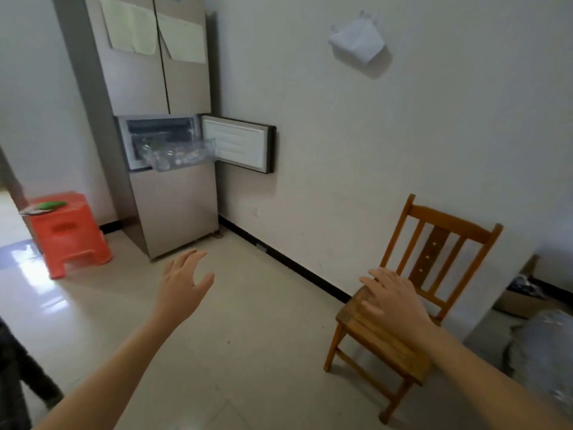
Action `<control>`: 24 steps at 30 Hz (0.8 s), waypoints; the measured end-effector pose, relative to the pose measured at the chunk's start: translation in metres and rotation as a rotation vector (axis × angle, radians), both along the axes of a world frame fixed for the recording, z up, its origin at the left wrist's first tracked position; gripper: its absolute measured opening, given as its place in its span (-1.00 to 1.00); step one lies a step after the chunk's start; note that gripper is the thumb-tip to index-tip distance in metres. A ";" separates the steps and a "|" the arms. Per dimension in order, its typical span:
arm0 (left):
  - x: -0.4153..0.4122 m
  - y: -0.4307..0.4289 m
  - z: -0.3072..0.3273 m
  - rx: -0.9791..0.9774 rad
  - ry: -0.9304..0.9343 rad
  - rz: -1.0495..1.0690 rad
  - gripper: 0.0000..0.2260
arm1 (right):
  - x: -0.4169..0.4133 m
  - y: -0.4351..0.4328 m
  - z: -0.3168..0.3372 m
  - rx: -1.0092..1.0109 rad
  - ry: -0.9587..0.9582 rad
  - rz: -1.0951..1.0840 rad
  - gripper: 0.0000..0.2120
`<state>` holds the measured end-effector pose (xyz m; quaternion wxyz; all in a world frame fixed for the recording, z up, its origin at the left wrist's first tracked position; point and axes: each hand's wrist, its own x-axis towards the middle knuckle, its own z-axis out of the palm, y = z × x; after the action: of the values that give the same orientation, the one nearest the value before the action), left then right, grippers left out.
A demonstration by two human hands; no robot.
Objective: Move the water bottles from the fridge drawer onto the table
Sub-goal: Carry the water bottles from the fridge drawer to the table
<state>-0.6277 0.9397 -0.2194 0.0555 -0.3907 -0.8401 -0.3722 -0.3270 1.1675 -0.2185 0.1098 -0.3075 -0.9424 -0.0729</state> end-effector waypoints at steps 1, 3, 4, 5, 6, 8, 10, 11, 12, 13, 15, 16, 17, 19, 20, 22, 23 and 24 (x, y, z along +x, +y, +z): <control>-0.008 0.012 -0.001 -0.005 0.004 -0.001 -0.58 | -0.004 0.015 -0.003 0.000 0.004 0.006 -0.53; -0.026 0.043 -0.007 -0.020 0.012 0.010 -0.58 | -0.018 0.051 -0.009 0.000 -0.002 0.013 -0.53; -0.036 0.060 -0.010 -0.027 0.014 0.018 -0.57 | -0.029 0.073 -0.014 0.004 -0.004 0.001 -0.53; -0.045 0.076 -0.011 -0.030 0.016 0.021 -0.57 | -0.040 0.093 -0.018 0.011 0.007 -0.005 -0.53; -0.052 0.091 -0.011 -0.029 0.020 0.021 -0.57 | -0.051 0.110 -0.017 0.010 0.016 -0.009 -0.53; -0.074 0.129 -0.014 -0.030 0.041 0.040 -0.57 | -0.083 0.158 -0.022 0.061 0.069 0.086 -0.55; -0.095 0.158 -0.009 -0.011 0.069 0.074 -0.57 | -0.116 0.200 -0.021 0.149 0.080 0.170 -0.57; -0.108 0.174 -0.005 0.008 0.082 0.106 -0.58 | -0.136 0.221 -0.015 0.173 0.060 0.200 -0.56; -0.120 0.188 0.003 0.017 0.085 0.143 -0.58 | -0.157 0.241 -0.007 0.199 0.074 0.234 -0.53; -0.132 0.199 0.008 0.024 0.094 0.174 -0.59 | -0.177 0.259 -0.001 0.216 0.102 0.269 -0.49; -0.157 0.222 0.019 0.043 0.127 0.229 -0.60 | -0.221 0.293 0.012 0.226 0.146 0.338 -0.46; -0.171 0.231 0.025 0.054 0.147 0.263 -0.60 | -0.248 0.308 0.019 0.222 0.168 0.381 -0.47; -0.180 0.237 0.029 0.063 0.159 0.288 -0.61 | -0.269 0.319 0.022 0.211 0.185 0.416 -0.47; -0.196 0.244 0.032 0.046 0.150 0.345 -0.61 | -0.311 0.335 0.022 0.178 0.226 0.484 -0.48; -0.206 0.246 0.029 0.038 0.136 0.376 -0.61 | -0.334 0.343 0.020 0.164 0.241 0.531 -0.48; -0.228 0.249 0.022 0.023 0.120 0.417 -0.61 | -0.375 0.357 0.012 0.146 0.268 0.617 -0.49; -0.241 0.249 0.018 0.010 0.110 0.434 -0.62 | -0.395 0.363 0.008 0.131 0.277 0.651 -0.48; -0.252 0.251 0.015 -0.003 0.103 0.448 -0.62 | -0.414 0.368 0.004 0.129 0.283 0.676 -0.47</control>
<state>-0.8798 1.1906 -0.2046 0.1791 -0.2129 -0.9025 -0.3289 -0.7410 1.5357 -0.2147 0.2758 0.0216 -0.9597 -0.0485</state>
